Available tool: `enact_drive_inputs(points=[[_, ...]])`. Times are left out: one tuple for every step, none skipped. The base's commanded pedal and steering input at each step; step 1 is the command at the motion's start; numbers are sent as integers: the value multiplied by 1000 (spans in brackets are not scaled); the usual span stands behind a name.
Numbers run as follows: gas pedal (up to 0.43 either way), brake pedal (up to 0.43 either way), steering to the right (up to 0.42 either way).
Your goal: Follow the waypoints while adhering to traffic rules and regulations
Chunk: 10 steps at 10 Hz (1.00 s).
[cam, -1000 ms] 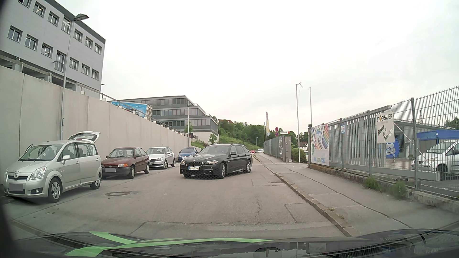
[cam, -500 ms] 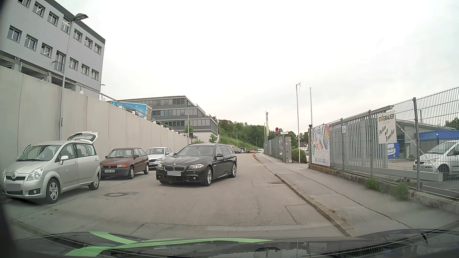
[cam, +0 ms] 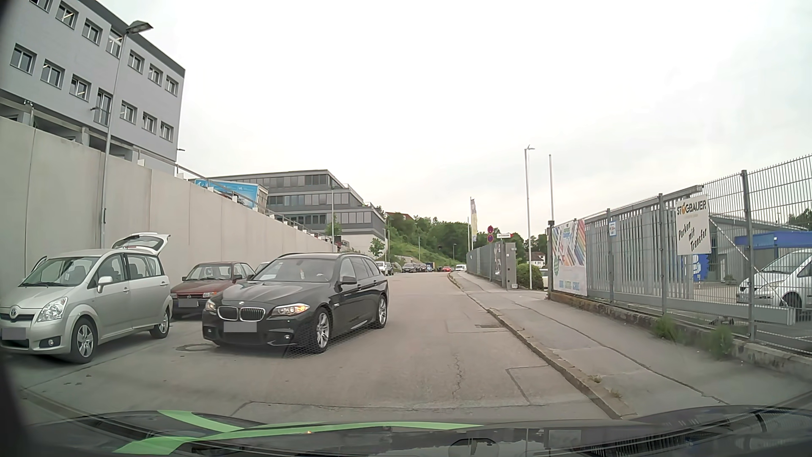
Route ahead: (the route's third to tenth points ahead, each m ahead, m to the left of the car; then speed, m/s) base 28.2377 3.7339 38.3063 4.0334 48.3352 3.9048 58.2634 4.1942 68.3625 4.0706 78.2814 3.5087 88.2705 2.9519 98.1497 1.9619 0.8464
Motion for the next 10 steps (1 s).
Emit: enact_drive_inputs(points=[[209,0,-5],[220,0,-5],[228,0,-4],[240,0,-4],[268,0,-4],[287,0,-5],[287,0,-4],[287,0,-4],[287,0,-8],[287,0,-15]])
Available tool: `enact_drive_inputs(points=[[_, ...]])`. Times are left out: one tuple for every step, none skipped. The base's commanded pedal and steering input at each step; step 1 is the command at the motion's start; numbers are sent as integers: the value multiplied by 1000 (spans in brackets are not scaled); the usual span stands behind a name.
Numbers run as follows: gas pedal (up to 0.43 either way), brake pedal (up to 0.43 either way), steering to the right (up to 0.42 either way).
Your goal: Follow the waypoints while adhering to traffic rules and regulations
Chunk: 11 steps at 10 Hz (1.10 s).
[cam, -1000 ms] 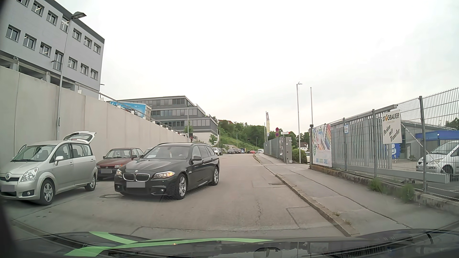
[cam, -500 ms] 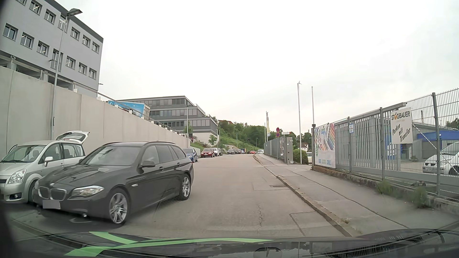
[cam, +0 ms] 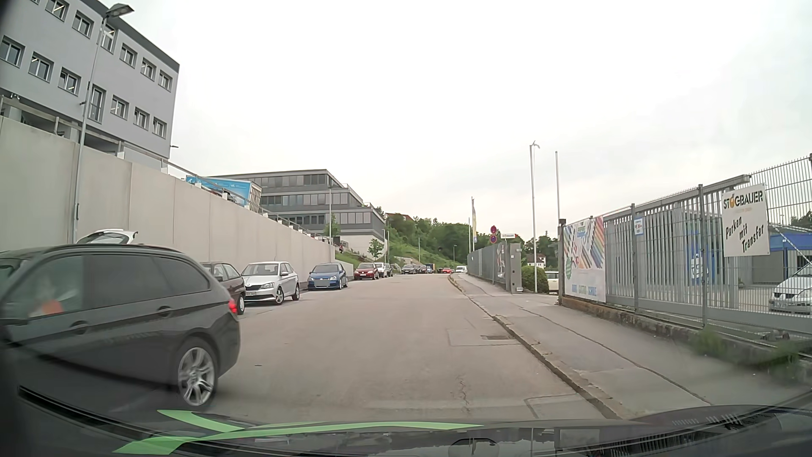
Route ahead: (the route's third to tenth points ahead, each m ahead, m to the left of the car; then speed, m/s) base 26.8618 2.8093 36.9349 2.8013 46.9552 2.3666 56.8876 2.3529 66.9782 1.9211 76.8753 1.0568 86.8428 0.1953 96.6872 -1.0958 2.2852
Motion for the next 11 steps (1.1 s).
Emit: enact_drive_inputs(points=[[287,0,-21],[287,0,-21],[287,0,-18],[287,0,-16],[287,0,-16],[287,0,-16],[287,0,-14],[287,0,-11],[287,0,-9],[287,0,-9],[287,0,-9]])
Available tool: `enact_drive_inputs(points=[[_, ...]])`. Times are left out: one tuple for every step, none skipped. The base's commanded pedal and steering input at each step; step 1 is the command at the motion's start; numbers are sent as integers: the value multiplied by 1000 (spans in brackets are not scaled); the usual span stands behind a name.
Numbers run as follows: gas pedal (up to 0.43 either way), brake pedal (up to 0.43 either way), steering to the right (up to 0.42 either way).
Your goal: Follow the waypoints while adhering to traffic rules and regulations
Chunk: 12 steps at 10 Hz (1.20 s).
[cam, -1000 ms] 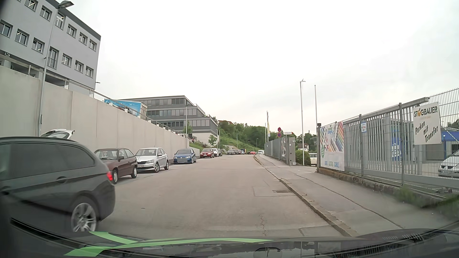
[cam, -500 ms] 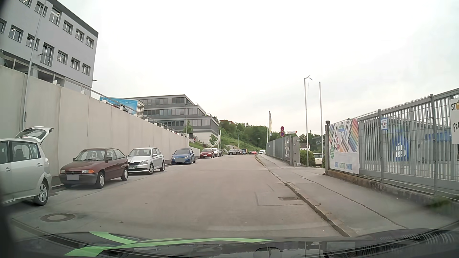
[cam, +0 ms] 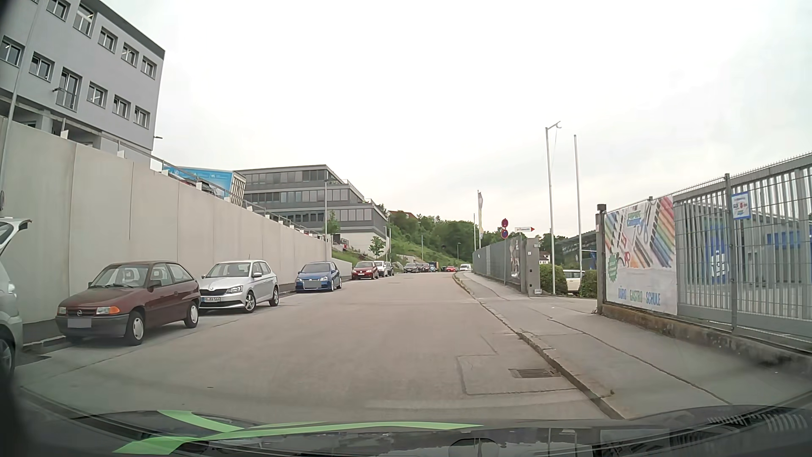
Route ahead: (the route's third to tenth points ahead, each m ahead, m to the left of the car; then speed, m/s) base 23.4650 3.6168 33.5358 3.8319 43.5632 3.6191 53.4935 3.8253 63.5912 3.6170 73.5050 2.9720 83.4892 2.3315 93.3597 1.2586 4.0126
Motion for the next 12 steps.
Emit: enact_drive_inputs(points=[[287,0,-9],[280,0,-9],[268,0,-9],[260,0,-9],[260,0,-9],[260,0,-9],[260,0,-9],[260,0,-10],[248,0,-11],[220,0,-12],[189,0,-14],[189,0,-15]])
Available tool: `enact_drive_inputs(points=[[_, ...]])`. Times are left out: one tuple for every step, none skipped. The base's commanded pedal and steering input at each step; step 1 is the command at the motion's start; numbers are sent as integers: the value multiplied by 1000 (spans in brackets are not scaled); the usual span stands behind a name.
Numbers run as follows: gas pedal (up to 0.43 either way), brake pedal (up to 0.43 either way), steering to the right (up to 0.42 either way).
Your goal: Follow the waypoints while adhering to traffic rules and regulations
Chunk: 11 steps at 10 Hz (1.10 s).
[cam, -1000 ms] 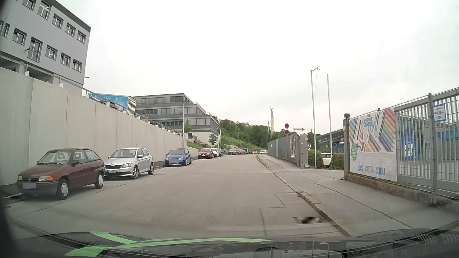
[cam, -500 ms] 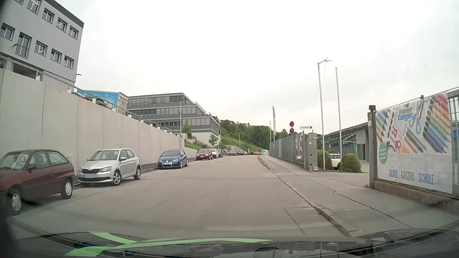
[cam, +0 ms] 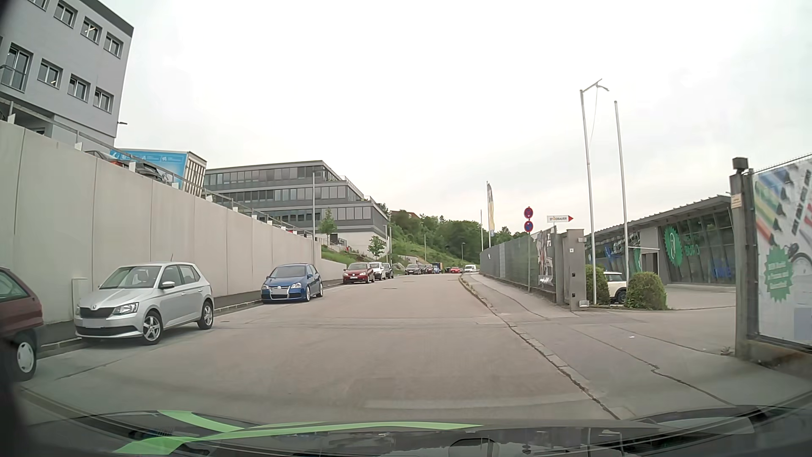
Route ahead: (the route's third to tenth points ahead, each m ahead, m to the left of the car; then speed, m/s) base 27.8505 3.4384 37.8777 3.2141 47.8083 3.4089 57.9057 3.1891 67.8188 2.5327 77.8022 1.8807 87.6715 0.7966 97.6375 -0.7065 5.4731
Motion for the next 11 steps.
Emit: enact_drive_inputs(points=[[189,0,-15],[189,0,-15],[177,0,-15],[177,0,-14],[177,0,-14],[177,0,-10],[177,0,-8],[177,0,-8],[177,0,-8],[177,0,-8],[177,0,-8]])
